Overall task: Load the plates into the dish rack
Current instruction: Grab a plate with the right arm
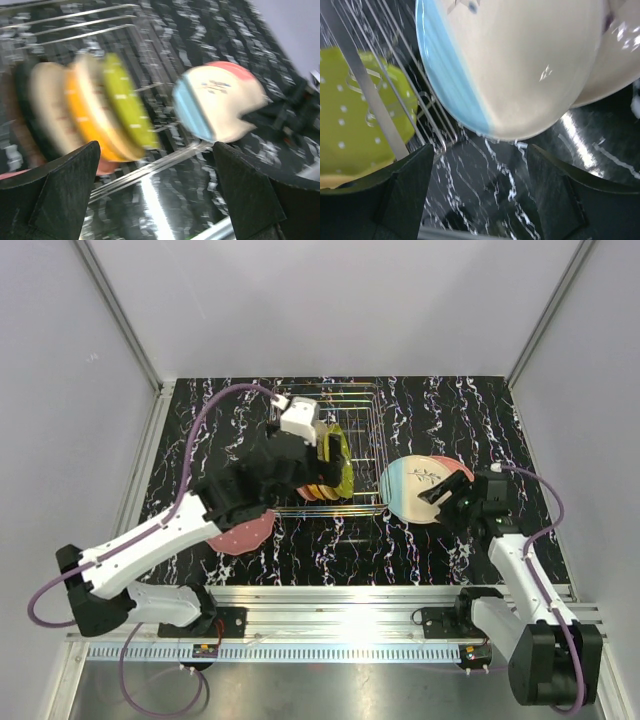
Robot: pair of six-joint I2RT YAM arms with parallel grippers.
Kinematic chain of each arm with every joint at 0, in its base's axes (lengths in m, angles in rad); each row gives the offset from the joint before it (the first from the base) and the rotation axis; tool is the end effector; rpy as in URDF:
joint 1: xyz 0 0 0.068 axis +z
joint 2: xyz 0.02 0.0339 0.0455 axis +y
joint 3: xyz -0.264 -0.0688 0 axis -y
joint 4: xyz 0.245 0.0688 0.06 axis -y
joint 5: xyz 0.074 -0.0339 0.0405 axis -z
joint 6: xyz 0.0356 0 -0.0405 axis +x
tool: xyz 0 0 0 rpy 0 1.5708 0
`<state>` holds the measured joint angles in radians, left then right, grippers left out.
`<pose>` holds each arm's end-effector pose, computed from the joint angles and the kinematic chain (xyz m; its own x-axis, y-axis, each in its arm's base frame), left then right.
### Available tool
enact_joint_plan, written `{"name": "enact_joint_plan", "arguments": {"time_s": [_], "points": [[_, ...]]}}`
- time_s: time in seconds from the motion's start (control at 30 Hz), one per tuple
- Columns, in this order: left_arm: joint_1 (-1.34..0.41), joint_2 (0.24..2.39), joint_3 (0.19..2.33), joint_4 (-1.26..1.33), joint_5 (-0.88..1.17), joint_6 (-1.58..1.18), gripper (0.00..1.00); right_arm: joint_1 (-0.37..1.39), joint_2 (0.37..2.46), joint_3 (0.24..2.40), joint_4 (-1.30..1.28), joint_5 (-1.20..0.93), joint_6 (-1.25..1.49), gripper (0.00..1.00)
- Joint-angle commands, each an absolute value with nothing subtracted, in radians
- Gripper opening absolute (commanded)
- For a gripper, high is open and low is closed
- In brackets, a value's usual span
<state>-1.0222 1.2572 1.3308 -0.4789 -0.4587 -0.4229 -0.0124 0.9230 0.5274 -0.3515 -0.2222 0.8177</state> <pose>0.1573 -0.2271 0.4007 -0.4144 -0.0276 -0.9097 0.4198 0.8811 -0.2180 0.1897 0.0055 0.2111 -0.5738 0.7188 -0.3925 0.3934 0.6623 0.6377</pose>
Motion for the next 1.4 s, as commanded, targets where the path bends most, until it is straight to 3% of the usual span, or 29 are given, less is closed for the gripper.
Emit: {"name": "enact_joint_plan", "arguments": {"time_s": [0.0,0.17,0.57,0.9,1.07,1.17,1.3,1.37], "points": [[-0.950,1.187,1.315,-0.601,-0.538,-0.344,0.99,0.072,0.923,0.522,-0.356,-0.226,0.882,0.82],[-0.878,1.094,1.286,-0.624,-0.606,-0.258,0.99,0.213,0.957,0.485,-0.315,-0.108,1.000,0.90],[-0.818,0.942,1.034,-0.465,-0.693,-0.184,0.99,0.301,0.916,0.370,-0.310,0.143,1.250,0.91],[-0.811,0.917,1.015,-0.469,-0.657,-0.192,0.99,0.330,1.149,0.328,-0.049,0.227,1.422,0.91],[-0.811,0.900,1.005,-0.463,-0.660,-0.186,0.99,0.345,1.189,0.313,-0.008,0.281,1.471,0.82],[-0.811,0.900,1.005,-0.463,-0.660,-0.184,0.99,0.353,1.174,0.290,-0.008,0.299,1.496,0.71],[-0.813,0.900,1.006,-0.465,-0.655,-0.186,0.99,0.359,1.132,0.259,0.028,0.325,1.525,0.39],[-0.811,0.900,1.006,-0.466,-0.655,-0.186,0.99,0.362,1.126,0.259,0.028,0.327,1.525,0.29]]}}
